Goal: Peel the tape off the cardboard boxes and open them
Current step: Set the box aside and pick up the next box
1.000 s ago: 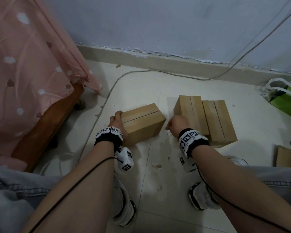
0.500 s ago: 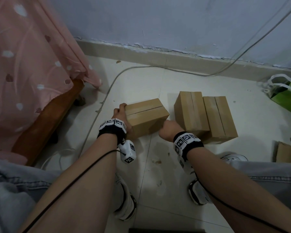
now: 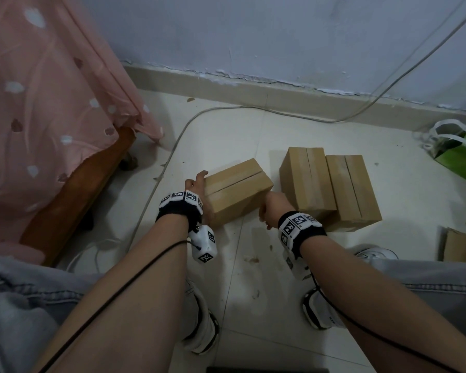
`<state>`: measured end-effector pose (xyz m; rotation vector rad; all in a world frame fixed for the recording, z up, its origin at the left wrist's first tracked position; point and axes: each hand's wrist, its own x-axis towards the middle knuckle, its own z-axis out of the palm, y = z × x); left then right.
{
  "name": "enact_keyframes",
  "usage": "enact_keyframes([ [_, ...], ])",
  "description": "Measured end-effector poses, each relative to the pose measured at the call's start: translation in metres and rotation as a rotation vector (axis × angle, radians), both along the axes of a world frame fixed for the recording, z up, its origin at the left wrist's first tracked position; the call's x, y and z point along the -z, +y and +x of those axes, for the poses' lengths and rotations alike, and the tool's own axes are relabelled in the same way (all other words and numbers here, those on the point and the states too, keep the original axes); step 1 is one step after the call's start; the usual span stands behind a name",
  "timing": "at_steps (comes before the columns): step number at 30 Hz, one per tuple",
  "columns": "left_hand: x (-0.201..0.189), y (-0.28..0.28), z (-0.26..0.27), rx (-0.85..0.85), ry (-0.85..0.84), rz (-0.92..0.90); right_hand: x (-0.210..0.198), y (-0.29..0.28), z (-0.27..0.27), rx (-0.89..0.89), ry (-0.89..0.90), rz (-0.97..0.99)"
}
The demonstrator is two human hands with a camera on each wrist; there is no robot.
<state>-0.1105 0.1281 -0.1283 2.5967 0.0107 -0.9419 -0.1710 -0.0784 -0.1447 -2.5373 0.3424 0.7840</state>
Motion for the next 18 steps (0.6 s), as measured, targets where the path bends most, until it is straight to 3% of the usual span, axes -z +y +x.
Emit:
enact_keyframes([
  [7, -0.008, -0.011, 0.003, 0.038, -0.018, 0.026, -0.007, -0.007, 0.008, 0.080, 0.018, 0.099],
  [9, -0.015, -0.016, 0.007, 0.028, -0.081, 0.051, -0.009, -0.004, 0.010, 0.119, 0.072, 0.185],
  [11, -0.022, -0.023, 0.011, 0.013, -0.145, -0.055, -0.018, 0.002, 0.009, 0.240, 0.125, 0.384],
  [14, -0.031, -0.031, 0.012, 0.167, -0.008, -0.266, -0.031, 0.008, 0.007, 0.386, 0.145, 0.667],
  [18, -0.033, -0.039, 0.005, 0.259, 0.151, -0.341, -0.039, 0.003, 0.007, 0.364, 0.098, 0.658],
])
